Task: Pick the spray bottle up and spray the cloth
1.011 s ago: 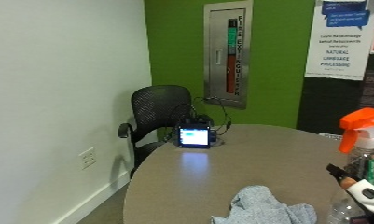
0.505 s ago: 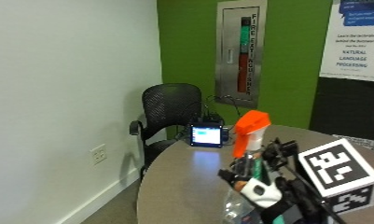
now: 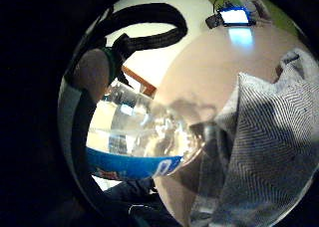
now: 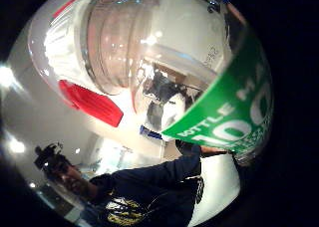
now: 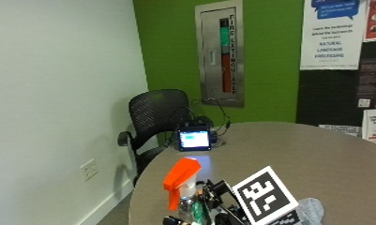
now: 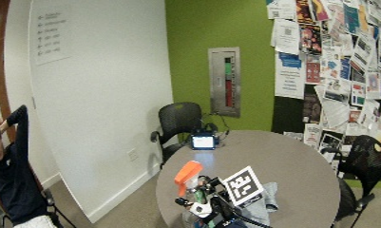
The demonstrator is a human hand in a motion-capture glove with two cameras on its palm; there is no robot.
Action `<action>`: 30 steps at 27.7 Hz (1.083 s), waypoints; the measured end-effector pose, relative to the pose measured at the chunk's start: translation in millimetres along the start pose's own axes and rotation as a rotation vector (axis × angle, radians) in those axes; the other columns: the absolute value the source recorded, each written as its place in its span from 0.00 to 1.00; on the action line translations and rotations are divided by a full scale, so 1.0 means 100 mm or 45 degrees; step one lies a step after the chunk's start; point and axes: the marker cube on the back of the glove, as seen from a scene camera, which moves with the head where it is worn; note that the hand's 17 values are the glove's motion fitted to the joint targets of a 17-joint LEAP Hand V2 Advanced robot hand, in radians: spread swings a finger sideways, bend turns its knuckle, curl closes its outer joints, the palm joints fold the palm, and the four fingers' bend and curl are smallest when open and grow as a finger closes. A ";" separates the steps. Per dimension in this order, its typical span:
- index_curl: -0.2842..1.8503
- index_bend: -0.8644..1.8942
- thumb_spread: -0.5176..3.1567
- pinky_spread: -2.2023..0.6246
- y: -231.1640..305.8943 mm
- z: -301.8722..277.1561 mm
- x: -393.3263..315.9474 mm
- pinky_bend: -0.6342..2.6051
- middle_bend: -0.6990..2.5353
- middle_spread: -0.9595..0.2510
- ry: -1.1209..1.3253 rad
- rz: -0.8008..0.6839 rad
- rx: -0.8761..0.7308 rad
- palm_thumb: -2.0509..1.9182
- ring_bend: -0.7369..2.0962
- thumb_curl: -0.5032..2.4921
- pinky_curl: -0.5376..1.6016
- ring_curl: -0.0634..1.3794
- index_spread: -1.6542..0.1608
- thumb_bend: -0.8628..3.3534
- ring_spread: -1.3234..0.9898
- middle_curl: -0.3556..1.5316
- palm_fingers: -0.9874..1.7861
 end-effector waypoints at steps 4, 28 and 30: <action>0.31 0.36 0.40 0.78 0.14 0.42 -0.21 0.25 0.31 0.63 -0.203 0.038 -0.080 0.74 0.38 0.35 0.40 0.33 0.76 0.20 0.47 0.47 0.71; 0.30 0.35 0.41 0.83 0.20 0.49 -0.36 0.29 0.27 0.70 -0.023 0.069 -0.339 0.71 0.31 0.33 0.43 0.28 0.71 0.19 0.52 0.43 0.51; 0.29 0.35 0.41 0.84 0.27 0.34 -0.39 0.30 0.26 0.72 0.051 0.048 -0.360 0.71 0.31 0.33 0.43 0.27 0.70 0.19 0.53 0.42 0.49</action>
